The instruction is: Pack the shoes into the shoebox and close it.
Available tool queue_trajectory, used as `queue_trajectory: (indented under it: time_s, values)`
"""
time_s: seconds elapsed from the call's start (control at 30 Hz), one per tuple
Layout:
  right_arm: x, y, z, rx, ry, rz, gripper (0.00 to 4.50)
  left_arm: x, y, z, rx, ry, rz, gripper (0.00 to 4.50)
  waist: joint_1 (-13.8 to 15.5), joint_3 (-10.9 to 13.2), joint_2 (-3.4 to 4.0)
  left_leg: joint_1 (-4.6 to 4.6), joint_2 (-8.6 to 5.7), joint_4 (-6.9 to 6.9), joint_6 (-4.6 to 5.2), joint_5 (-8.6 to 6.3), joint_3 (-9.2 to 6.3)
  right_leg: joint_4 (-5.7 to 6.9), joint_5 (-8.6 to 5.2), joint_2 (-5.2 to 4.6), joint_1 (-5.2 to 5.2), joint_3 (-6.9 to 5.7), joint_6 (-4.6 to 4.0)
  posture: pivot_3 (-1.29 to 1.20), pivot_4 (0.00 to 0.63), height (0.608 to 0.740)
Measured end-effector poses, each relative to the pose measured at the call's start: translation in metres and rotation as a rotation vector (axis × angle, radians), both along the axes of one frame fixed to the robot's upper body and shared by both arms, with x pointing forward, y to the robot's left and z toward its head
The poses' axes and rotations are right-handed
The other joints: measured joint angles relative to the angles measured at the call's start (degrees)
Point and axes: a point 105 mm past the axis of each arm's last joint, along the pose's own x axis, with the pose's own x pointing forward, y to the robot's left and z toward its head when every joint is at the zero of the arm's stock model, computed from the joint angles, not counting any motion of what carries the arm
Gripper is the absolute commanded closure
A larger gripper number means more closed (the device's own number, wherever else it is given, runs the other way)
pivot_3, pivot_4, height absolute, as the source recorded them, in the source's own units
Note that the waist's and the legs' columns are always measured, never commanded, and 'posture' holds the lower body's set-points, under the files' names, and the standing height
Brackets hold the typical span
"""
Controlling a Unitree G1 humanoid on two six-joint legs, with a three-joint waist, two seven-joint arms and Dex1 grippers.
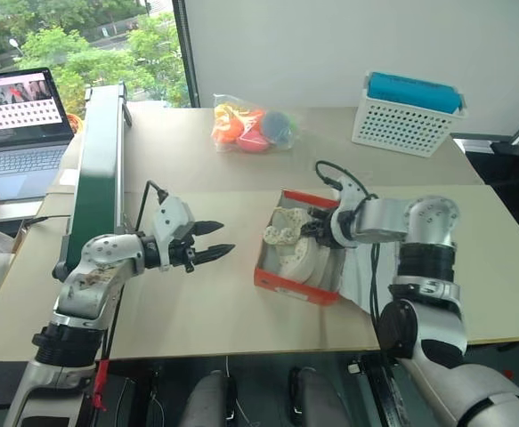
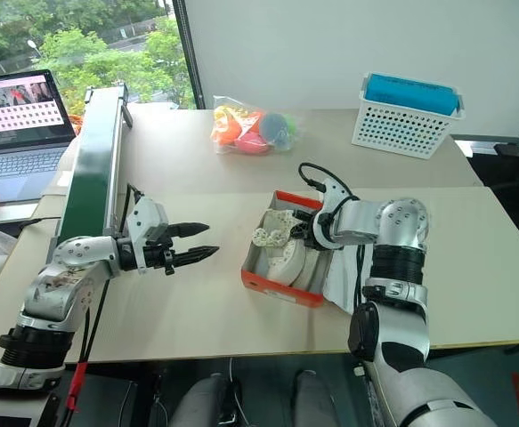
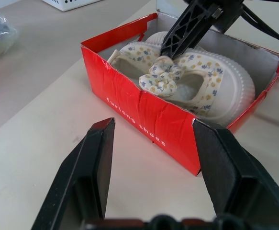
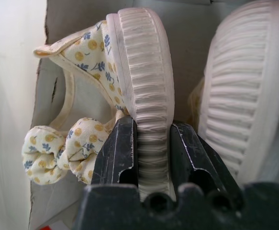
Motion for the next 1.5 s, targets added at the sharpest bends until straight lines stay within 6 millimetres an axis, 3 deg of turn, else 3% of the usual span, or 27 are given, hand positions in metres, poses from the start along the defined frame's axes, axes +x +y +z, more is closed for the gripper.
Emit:
queue_trajectory:
  time_s: [0.1, 0.2, 0.3, 0.57, 0.87, 1.07, 1.2, 1.33, 1.4, 1.5]
  values:
    - [0.006, -0.004, -0.009, -0.050, -0.007, -0.002, 3.75, 0.000, 0.000, 0.000, -0.001, -0.001, 0.004, 1.75, 0.0, -0.2, -0.24, 0.16, 0.01, 0.03, 0.00, 0.00, -0.01, -0.01, 0.02, 0.01, 0.19, -0.01, -0.01, 0.00, 0.150, 0.708]
    - [0.009, -0.006, -0.018, -0.072, -0.020, -0.002, 3.75, 0.001, 0.000, 0.000, 0.000, -0.004, 0.010, 1.75, 0.0, -0.3, -0.42, 0.95, 0.06, -0.04, 0.03, -0.03, -0.07, -0.22, -0.05, 0.02, 1.05, -0.10, 0.10, 0.00, 0.150, 0.708]
    - [0.010, -0.012, -0.028, -0.085, -0.039, -0.025, 2.72, 0.001, 0.000, 0.001, 0.002, -0.008, 0.011, 1.74, 0.3, -0.6, -0.68, 1.20, 0.08, -0.06, 0.01, -0.04, -0.26, -0.31, -0.25, 0.01, 1.37, -0.20, 0.39, 0.00, 0.150, 0.708]
    - [0.009, -0.013, -0.037, -0.099, -0.091, -0.062, 0.18, 0.001, 0.000, 0.000, 0.008, -0.011, 0.019, 1.74, 0.8, -1.2, -0.89, 1.58, 0.00, -0.12, -0.38, -0.27, -0.44, -0.46, -0.41, -0.16, 1.62, -0.31, 0.11, 0.00, 0.150, 0.708]
    - [-0.005, -0.020, 0.002, -0.080, -0.168, -0.010, 0.18, 0.001, 0.000, 0.000, 0.013, -0.010, 0.020, 1.74, 1.1, -0.7, -0.25, 0.40, -0.08, -0.08, 0.02, -0.02, -0.33, -0.17, 0.02, -0.18, 0.63, -0.29, -0.01, 0.00, 0.150, 0.708]
    - [-0.027, -0.036, 0.066, -0.150, -0.390, 0.151, 0.18, 0.001, -0.004, -0.004, 0.020, 0.004, -0.002, 1.74, 0.9, -0.5, -0.03, 0.27, -0.08, -0.06, 0.07, -0.05, -0.33, -0.24, -0.01, -0.14, 0.55, -0.30, 0.05, 0.00, 0.150, 0.708]
    - [-0.042, -0.017, 0.087, -0.071, -0.480, 0.301, 1.13, 0.003, -0.011, -0.004, 0.019, 0.003, -0.019, 1.74, 0.3, -0.5, -0.06, 0.31, -0.03, -0.06, 0.07, -0.04, -0.31, -0.24, -0.17, -0.08, 0.54, -0.24, 0.30, 0.00, 0.150, 0.708]
    - [-0.074, -0.004, 0.107, -0.002, -0.560, 0.516, 2.54, 0.004, -0.015, -0.005, 0.019, -0.002, -0.039, 1.74, 0.6, -0.5, -0.07, 0.29, -0.02, -0.07, 0.07, -0.05, -0.33, -0.27, -0.03, -0.06, 0.55, -0.25, 0.07, 0.00, 0.150, 0.708]
    - [-0.102, -0.003, 0.105, 0.002, -0.550, 0.662, 3.11, 0.006, -0.015, -0.007, 0.022, 0.007, -0.040, 1.74, 1.1, -0.4, -0.14, 0.28, -0.03, -0.05, 0.15, -0.10, -0.39, -0.36, -0.05, -0.10, 0.65, -0.34, 0.10, 0.00, 0.150, 0.708]
    - [-0.150, -0.009, 0.076, -0.015, -0.417, 0.841, 4.18, 0.007, -0.016, -0.007, 0.026, 0.009, -0.051, 1.74, 1.9, -0.3, -0.29, 0.22, -0.08, 0.04, 0.28, -0.18, -0.38, -0.47, -0.06, -0.20, 0.71, -0.35, 0.15, 0.00, 0.150, 0.708]
